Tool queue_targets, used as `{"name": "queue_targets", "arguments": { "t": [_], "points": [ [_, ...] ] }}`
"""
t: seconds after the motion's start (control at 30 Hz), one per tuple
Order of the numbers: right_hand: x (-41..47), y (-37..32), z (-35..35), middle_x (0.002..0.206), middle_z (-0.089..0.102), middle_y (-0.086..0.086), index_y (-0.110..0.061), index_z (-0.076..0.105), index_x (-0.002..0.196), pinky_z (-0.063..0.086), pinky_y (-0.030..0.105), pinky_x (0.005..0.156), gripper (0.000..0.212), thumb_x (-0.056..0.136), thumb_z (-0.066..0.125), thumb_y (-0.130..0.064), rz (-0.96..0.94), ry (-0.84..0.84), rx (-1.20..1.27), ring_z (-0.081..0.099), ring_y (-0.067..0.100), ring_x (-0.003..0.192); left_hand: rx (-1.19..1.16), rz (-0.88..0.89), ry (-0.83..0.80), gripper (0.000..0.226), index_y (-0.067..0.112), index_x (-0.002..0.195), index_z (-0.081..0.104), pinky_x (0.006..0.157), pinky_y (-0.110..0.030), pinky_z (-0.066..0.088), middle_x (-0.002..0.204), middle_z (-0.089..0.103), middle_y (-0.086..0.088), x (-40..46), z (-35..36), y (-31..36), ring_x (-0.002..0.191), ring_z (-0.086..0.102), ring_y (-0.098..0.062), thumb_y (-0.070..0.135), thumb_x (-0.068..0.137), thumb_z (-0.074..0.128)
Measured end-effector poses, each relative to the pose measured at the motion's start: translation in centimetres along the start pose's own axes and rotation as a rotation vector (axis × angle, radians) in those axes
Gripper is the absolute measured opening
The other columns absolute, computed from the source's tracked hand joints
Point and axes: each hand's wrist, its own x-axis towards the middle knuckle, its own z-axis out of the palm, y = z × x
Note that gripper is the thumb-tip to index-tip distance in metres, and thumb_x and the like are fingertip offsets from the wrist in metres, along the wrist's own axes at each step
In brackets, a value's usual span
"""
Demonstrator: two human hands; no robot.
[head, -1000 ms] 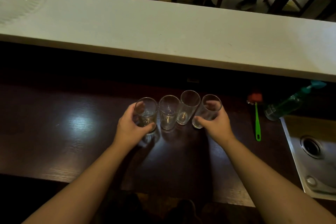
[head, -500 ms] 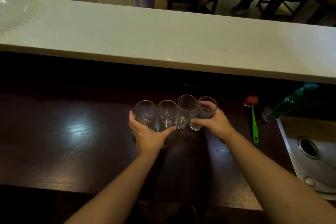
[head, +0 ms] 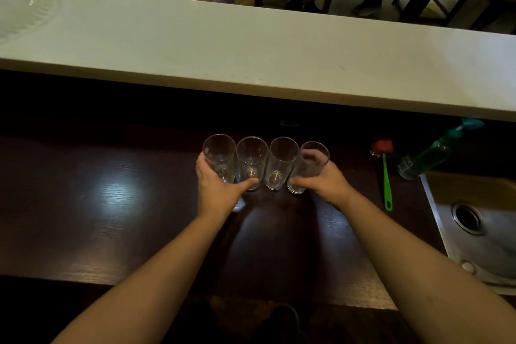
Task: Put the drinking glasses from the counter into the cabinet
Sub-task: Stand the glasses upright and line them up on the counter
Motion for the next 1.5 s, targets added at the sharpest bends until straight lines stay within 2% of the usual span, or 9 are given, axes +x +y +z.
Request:
{"name": "queue_targets", "arguments": {
  "t": [0.23,0.43,0.63,0.77,0.93,1.07,1.3,1.4,1.5],
  "points": [
    [-1.5,0.7,0.8,0.115,0.066,-0.004,-0.012,0.045,0.137,0.05,0.005,0.068,0.081,0.07,0.089,-0.005,0.109,0.061,-0.041,0.063,-0.002,0.093,0.024,0.03,-0.135,0.132,0.034,0.141,0.028,0.101,-0.026,0.042,0.141,0.044,0.009,1.0,-2.2,-0.7,0.124,0.048,-0.007,0.062,0.03,0.093],
    [-4.5,2.5,-0.2,0.128,0.057,0.007,-0.013,0.046,0.142,0.048,0.026,0.085,0.086,0.071,0.09,-0.031,0.304,0.009,-0.255,0.06,0.019,0.11,0.085,0.069,-0.094,0.121,0.034,0.138,0.034,0.102,-0.033,0.048,0.137,0.047,0.009,1.3,-5.2,-1.3,0.122,0.052,-0.008,0.075,0.037,0.086],
    [-5.6,2.3,-1.3,0.133,0.056,0.009,-0.014,0.046,0.143,0.048,0.029,0.09,0.086,0.071,0.09,-0.026,0.203,0.097,-0.214,0.057,0.023,0.119,0.272,0.727,0.001,0.056,0.026,0.114,0.056,0.09,-0.016,0.042,0.109,0.051,0.014,-1.5,-5.7,4.4,0.101,0.052,-0.008,0.057,0.072,0.076],
    [-4.4,0.6,-1.4,0.129,0.057,0.001,-0.015,0.047,0.14,0.049,0.02,0.085,0.084,0.069,0.092,-0.021,0.075,0.105,-0.157,0.058,0.015,0.111,0.415,0.948,-0.184,0.059,0.017,0.117,0.062,0.097,-0.028,0.044,0.114,0.058,0.001,-1.5,-3.2,11.0,0.108,0.054,-0.017,0.047,0.07,0.08],
    [-2.4,-0.5,-1.1,0.12,0.056,-0.022,-0.024,0.047,0.136,0.041,0.003,0.082,0.087,0.064,0.095,-0.025,-0.069,0.088,-0.168,0.056,-0.003,0.111,0.831,0.743,-0.388,0.108,0.019,0.146,0.038,0.11,-0.041,0.038,0.14,0.051,0.0,0.4,0.7,13.6,0.133,0.044,-0.022,0.071,0.059,0.076],
    [-1.0,-0.7,-0.9,0.126,0.06,-0.011,-0.027,0.052,0.129,0.048,0.028,0.101,0.078,0.063,0.094,-0.029,-0.125,0.077,-0.202,0.056,0.009,0.12,1.012,0.659,-0.42,0.108,0.019,0.142,0.043,0.12,-0.05,0.022,0.131,0.061,-0.003,1.6,2.4,12.9,0.129,0.05,-0.025,0.074,0.055,0.076],
    [-1.9,0.1,-1.9,0.108,0.066,-0.012,-0.025,0.061,0.113,0.051,0.021,0.089,0.059,0.065,0.094,-0.021,-0.168,0.134,-0.184,0.063,0.004,0.103,0.76,0.609,-0.46,0.078,0.022,0.125,0.058,0.121,-0.04,0.023,0.11,0.069,0.002,1.2,3.2,12.4,0.113,0.06,-0.02,0.052,0.058,0.086],
    [-3.6,0.6,-2.8,0.103,0.067,-0.016,-0.027,0.062,0.111,0.045,0.006,0.08,0.056,0.065,0.094,-0.019,-0.18,0.174,-0.172,0.062,-0.011,0.095,0.641,0.62,-0.502,0.073,0.025,0.121,0.06,0.1,-0.031,0.047,0.114,0.065,0.005,0.1,3.5,12.7,0.107,0.061,-0.015,0.045,0.056,0.088],
    [-6.2,1.0,-4.1,0.106,0.07,-0.011,-0.023,0.065,0.114,0.05,0.018,0.088,0.057,0.064,0.093,-0.02,-0.178,0.241,-0.159,0.064,-0.002,0.101,0.478,0.623,-0.547,0.072,0.026,0.118,0.062,0.085,-0.022,0.049,0.109,0.065,0.009,-1.3,4.1,13.2,0.101,0.062,-0.008,0.037,0.053,0.092]
  ]
}}
